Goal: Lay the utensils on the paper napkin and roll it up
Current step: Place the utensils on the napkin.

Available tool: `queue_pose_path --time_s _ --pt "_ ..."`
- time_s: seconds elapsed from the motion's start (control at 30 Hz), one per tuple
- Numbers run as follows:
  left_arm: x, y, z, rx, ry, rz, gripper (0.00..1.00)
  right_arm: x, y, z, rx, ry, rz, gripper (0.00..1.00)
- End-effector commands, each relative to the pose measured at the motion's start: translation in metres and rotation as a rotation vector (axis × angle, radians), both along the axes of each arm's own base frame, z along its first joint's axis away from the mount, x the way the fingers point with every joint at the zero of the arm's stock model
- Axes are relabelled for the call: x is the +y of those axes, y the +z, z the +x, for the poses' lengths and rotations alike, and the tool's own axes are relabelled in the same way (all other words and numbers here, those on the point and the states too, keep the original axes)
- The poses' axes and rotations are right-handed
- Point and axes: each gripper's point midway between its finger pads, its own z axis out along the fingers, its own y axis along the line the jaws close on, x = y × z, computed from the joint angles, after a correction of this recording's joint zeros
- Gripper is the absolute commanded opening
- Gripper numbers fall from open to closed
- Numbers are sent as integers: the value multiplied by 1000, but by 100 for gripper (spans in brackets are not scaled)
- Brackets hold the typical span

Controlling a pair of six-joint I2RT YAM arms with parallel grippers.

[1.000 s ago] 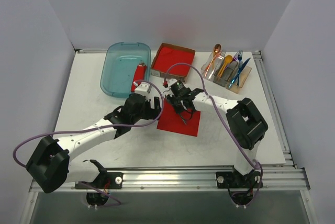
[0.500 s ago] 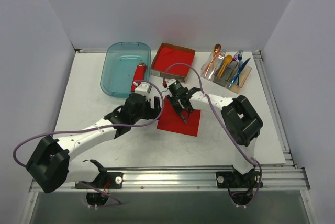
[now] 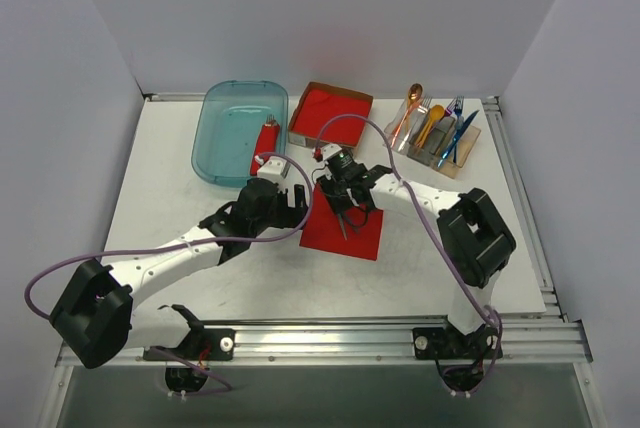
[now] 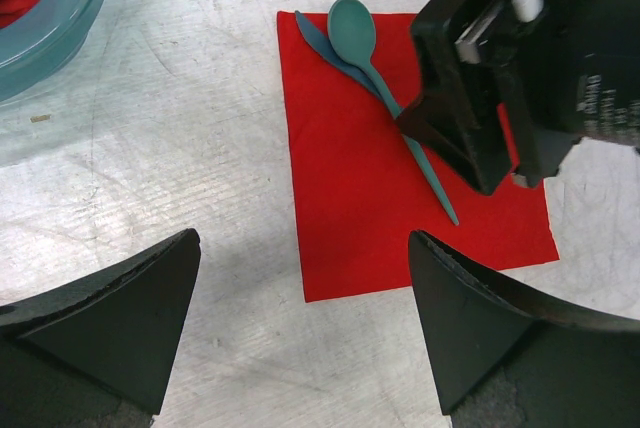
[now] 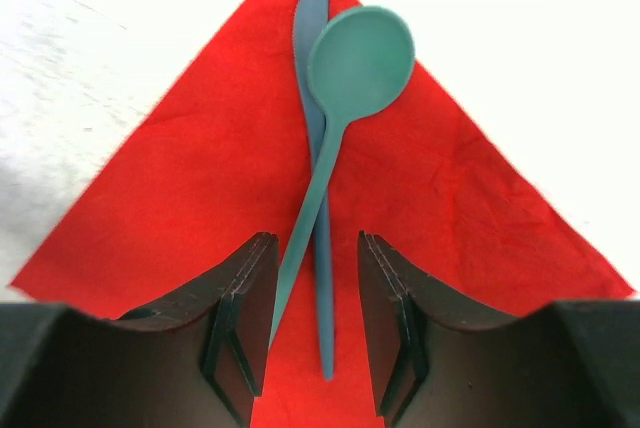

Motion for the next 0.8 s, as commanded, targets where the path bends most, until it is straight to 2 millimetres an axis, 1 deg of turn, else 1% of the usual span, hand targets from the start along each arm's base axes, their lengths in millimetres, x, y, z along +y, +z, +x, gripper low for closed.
queue_pose_path --time_s 0.0,0.07,0.17,0.2,0.23,0.4,0.5,0.67,0.77 --pt "-4 15 7 -37 4 -30 94 -2 35 6 -61 0 68 38" --pt "-4 15 7 -37 4 -30 94 -4 33 6 -57 -1 64 39" --pt "-4 17 6 -38 1 -33 94 1 22 1 -16 24 72 42" --pt "-4 17 6 -38 1 -33 94 2 17 0 -3 26 70 42" --pt "-4 17 6 -39 1 -34 94 3 16 0 -1 30 72 42" --pt "-3 17 6 -40 3 -31 94 10 6 0 27 59 76 40" --pt "-3 18 6 -42 4 -30 94 11 0 -1 43 71 64 37" --pt "-3 19 6 -45 4 -32 94 12 -8 -3 58 79 45 37" --pt "-3 18 6 -42 2 -31 94 12 -12 -5 68 85 33 33"
